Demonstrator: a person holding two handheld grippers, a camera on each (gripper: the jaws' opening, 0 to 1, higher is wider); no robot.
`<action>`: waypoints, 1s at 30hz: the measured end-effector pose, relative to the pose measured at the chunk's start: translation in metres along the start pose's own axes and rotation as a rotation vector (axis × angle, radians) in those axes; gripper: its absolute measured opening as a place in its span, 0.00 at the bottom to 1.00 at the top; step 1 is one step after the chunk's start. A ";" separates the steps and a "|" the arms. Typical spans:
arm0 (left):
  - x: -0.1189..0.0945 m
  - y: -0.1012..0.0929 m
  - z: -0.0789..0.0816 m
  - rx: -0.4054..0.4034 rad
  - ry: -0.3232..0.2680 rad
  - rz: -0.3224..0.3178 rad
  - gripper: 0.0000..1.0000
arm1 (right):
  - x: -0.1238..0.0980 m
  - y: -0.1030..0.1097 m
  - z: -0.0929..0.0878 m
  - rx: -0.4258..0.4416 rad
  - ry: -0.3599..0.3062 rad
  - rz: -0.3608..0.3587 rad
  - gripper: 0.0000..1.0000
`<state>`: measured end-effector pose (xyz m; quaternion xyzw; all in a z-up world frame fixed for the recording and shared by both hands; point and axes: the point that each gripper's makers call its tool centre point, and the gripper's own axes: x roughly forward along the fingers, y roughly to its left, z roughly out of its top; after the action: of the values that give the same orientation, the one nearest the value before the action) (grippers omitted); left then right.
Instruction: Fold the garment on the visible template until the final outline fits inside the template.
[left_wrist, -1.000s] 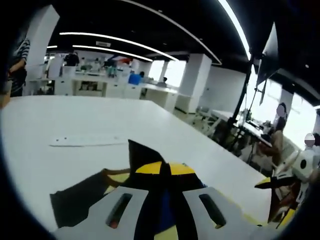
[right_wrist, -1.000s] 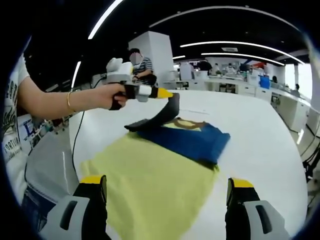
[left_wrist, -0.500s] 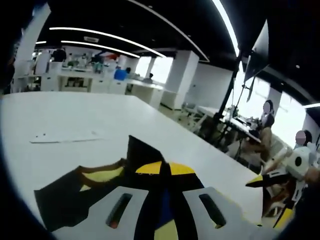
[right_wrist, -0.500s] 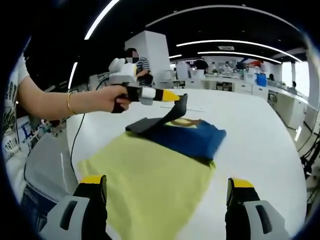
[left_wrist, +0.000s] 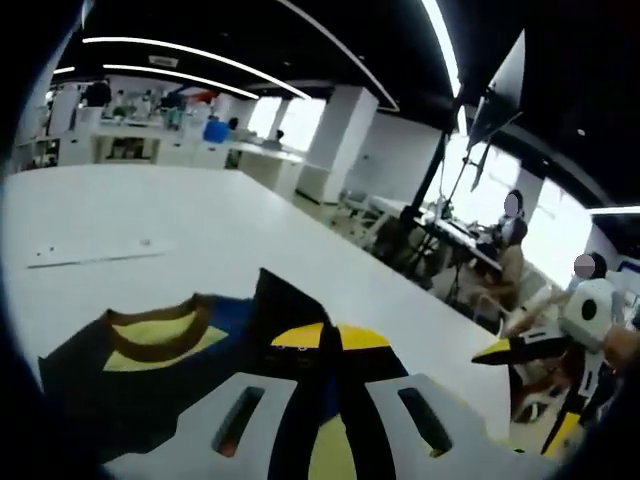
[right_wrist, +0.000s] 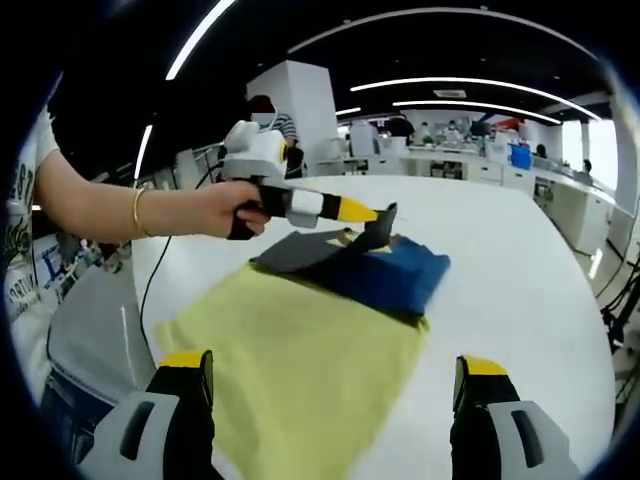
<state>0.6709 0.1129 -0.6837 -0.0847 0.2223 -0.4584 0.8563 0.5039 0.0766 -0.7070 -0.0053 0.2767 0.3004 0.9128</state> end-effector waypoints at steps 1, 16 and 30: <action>0.002 -0.001 -0.002 0.000 0.004 -0.005 0.01 | 0.000 0.000 0.000 0.001 0.001 0.000 0.99; 0.028 -0.011 -0.043 -0.025 0.099 -0.011 0.01 | -0.001 -0.001 -0.004 0.017 -0.001 -0.004 0.99; 0.023 -0.023 -0.040 0.126 0.083 -0.057 0.41 | -0.004 -0.002 -0.005 0.020 -0.002 0.006 0.99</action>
<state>0.6462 0.0835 -0.7183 -0.0180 0.2257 -0.4988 0.8366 0.5001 0.0719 -0.7100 0.0050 0.2786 0.3002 0.9123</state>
